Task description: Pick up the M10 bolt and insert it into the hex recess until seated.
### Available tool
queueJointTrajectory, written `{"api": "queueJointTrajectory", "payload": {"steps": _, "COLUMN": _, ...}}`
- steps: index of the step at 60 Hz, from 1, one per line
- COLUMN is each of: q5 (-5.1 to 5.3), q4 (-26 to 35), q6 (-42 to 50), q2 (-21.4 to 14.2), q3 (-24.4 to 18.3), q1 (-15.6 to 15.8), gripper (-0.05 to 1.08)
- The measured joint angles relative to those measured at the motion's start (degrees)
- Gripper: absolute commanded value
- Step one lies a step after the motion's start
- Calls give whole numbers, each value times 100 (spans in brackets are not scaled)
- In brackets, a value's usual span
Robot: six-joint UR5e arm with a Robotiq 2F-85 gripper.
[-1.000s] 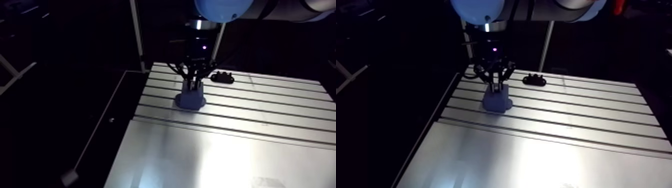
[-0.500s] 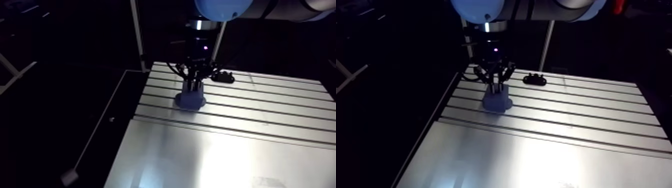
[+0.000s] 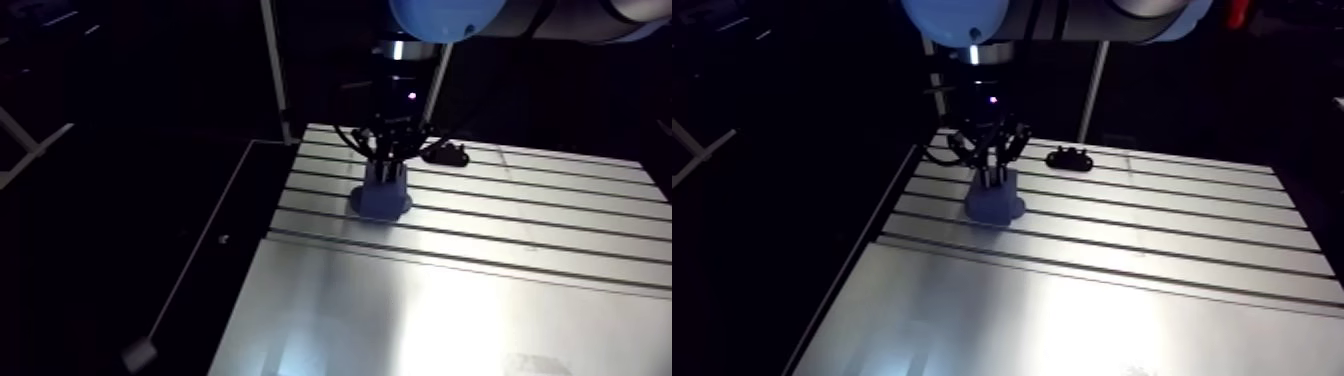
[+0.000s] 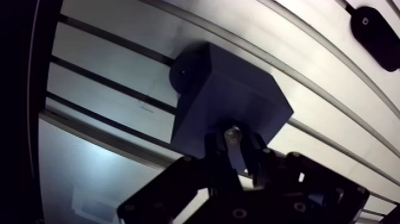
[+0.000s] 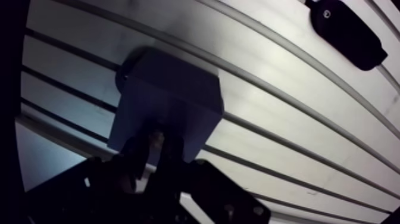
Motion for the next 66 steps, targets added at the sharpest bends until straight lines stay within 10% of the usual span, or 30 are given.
{"api": "queueJointTrajectory", "payload": {"steps": 13, "q5": -9, "q4": 9, "q6": -182, "q2": 7, "q3": -11, "q1": -18, "gripper": 70}}
{"api": "queueJointTrajectory", "payload": {"steps": 16, "q5": -12, "q4": 14, "q6": -236, "q2": 6, "q3": -15, "q1": -24, "gripper": 44}}
{"api": "queueJointTrajectory", "payload": {"steps": 17, "q5": -13, "q4": 14, "q6": -253, "q2": 6, "q3": -16, "q1": -25, "gripper": 10}}
{"api": "queueJointTrajectory", "payload": {"steps": 19, "q5": -13, "q4": 13, "q6": -288, "q2": 6, "q3": -17, "q1": -29, "gripper": 2}}
{"api": "queueJointTrajectory", "payload": {"steps": 66, "q5": -11, "q4": 57, "q6": -361, "q2": -170, "q3": -287, "q1": -22, "gripper": 1}}
